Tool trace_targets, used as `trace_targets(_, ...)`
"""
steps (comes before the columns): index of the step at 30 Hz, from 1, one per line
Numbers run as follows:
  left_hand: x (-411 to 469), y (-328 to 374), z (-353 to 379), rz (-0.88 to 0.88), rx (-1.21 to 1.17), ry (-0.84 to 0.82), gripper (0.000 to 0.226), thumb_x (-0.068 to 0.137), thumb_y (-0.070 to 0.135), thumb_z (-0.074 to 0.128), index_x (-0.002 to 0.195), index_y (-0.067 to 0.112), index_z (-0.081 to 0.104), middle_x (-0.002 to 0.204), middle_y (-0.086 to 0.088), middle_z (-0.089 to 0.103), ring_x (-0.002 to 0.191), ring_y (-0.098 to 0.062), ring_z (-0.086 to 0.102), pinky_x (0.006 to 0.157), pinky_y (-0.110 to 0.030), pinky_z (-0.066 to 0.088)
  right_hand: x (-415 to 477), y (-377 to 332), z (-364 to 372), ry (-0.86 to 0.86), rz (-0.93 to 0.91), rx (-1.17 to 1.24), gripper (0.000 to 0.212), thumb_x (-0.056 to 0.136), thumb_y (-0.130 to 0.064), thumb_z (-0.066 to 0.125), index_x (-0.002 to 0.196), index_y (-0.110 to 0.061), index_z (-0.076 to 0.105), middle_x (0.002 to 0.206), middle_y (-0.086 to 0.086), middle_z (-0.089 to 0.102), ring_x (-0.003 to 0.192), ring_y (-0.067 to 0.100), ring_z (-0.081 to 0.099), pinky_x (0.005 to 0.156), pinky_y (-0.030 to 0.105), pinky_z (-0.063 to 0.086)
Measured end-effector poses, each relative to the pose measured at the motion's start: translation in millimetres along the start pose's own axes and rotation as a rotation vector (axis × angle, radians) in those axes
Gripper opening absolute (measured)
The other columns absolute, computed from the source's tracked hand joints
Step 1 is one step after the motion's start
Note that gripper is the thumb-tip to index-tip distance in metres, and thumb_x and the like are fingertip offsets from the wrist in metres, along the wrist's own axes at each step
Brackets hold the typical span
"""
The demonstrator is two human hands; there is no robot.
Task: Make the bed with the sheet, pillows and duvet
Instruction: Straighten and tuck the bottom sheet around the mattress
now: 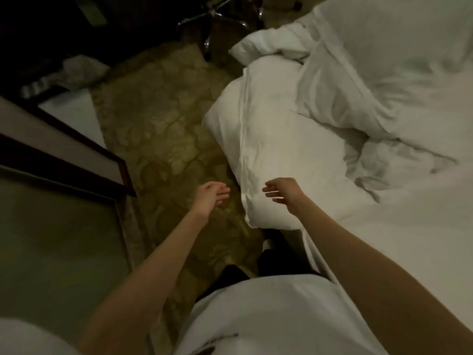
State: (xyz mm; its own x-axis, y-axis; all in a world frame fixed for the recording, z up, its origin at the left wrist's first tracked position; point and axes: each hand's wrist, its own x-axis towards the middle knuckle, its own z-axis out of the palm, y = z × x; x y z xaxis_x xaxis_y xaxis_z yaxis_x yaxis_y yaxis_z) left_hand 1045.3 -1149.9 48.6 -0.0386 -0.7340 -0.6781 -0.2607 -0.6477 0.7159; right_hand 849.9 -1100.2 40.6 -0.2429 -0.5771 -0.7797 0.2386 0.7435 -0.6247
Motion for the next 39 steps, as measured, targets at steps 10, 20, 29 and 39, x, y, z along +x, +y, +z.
trace_targets(10,90.8,72.7,-74.1,-0.144,-0.253,0.269,0.023,0.098,0.004,0.034,0.101,0.006,0.057,0.084,-0.006,0.065,0.07,-0.015,0.061,0.05,-0.02,0.046,77.1,-117.3,106.5,-0.138,0.033,-0.077,0.014,0.089,-0.007,0.05,0.093,0.0,0.062,0.082,0.013,0.062,0.061,0.018,0.054,0.056,0.023,0.037)
trace_targets(20,265.4,196.7,-169.1,-0.138,-0.194,0.15,0.023,0.096,-0.001,0.038,0.084,0.008,0.055,0.083,-0.011,0.063,0.062,-0.015,0.058,0.043,-0.016,0.045,211.8,-274.6,238.0,0.023,0.045,-0.045,0.018,0.094,-0.008,0.047,0.098,0.0,0.062,0.08,0.011,0.064,0.062,0.017,0.056,0.057,0.022,0.043)
trace_targets(29,419.6,365.1,-188.6,-0.024,0.038,-0.083,0.015,0.097,0.005,0.042,0.097,0.007,0.057,0.086,-0.004,0.065,0.068,-0.011,0.06,0.048,-0.014,0.042,307.0,-405.3,270.8,0.123,0.009,0.12,0.019,0.093,-0.01,0.049,0.104,-0.002,0.062,0.074,0.006,0.064,0.06,0.014,0.058,0.052,0.02,0.044)
trace_targets(39,600.4,544.8,-87.4,-0.003,0.227,-0.208,0.019,0.099,0.01,0.041,0.089,0.012,0.058,0.078,0.0,0.064,0.053,-0.002,0.062,0.051,-0.016,0.043,471.4,-566.9,206.6,0.211,0.131,0.287,0.015,0.096,-0.013,0.045,0.097,-0.007,0.058,0.044,-0.004,0.063,0.037,0.006,0.058,0.045,0.018,0.044)
